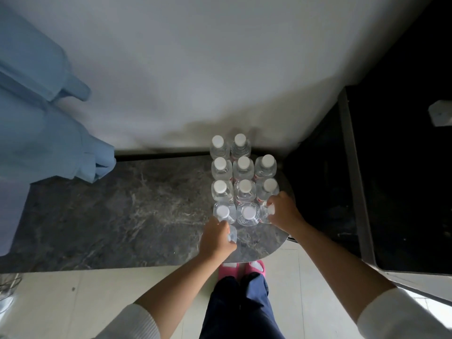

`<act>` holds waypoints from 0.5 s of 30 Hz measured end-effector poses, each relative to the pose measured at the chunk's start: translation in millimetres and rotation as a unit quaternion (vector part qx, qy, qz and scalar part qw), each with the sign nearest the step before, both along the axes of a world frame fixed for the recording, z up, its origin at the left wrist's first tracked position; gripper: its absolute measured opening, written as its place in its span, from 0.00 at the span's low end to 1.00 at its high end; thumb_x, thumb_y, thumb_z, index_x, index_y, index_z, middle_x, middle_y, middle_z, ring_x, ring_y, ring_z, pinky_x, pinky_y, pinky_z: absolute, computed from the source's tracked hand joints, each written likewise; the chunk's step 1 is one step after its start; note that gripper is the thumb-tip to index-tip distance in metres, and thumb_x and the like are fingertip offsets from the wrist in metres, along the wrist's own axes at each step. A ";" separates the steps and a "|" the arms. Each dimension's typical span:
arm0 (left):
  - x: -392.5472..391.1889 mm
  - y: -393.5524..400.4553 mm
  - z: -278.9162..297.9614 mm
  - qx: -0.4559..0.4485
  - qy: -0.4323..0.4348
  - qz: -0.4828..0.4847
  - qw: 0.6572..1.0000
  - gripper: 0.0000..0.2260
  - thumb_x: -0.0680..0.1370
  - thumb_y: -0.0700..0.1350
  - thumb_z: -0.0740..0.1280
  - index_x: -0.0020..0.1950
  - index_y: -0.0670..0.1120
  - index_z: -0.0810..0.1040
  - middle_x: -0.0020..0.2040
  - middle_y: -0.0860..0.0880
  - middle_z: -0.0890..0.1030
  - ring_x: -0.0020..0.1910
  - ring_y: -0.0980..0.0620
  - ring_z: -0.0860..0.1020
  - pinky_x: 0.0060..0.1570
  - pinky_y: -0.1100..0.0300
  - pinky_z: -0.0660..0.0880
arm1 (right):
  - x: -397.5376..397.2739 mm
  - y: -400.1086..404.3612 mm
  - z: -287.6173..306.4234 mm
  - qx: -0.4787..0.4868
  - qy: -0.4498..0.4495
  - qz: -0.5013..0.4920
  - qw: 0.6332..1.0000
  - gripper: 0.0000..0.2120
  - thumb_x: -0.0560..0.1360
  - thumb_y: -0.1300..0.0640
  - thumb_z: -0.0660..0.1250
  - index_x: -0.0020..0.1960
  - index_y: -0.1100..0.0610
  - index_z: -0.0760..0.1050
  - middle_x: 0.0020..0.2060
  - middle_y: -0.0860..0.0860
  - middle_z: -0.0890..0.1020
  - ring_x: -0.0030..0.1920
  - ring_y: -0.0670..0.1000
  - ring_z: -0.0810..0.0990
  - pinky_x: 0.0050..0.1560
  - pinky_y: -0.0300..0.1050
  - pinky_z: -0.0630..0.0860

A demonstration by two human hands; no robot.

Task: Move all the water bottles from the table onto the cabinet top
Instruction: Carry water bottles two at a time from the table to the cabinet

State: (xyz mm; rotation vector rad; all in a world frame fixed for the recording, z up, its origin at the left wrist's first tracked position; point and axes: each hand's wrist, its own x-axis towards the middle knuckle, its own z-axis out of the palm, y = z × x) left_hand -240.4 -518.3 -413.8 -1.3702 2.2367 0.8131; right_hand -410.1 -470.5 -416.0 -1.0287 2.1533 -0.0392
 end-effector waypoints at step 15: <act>1.2 -5.0 -7.9 0.005 -0.016 0.023 1.000 0.17 0.73 0.45 0.67 0.59 0.40 0.72 0.60 0.42 0.75 0.61 0.46 0.73 0.56 0.59 0.70 | 4.9 9.5 3.6 -0.016 0.022 0.021 0.999 0.20 0.75 0.61 0.64 0.67 0.56 0.68 0.67 0.56 0.65 0.69 0.55 0.66 0.66 0.43 0.68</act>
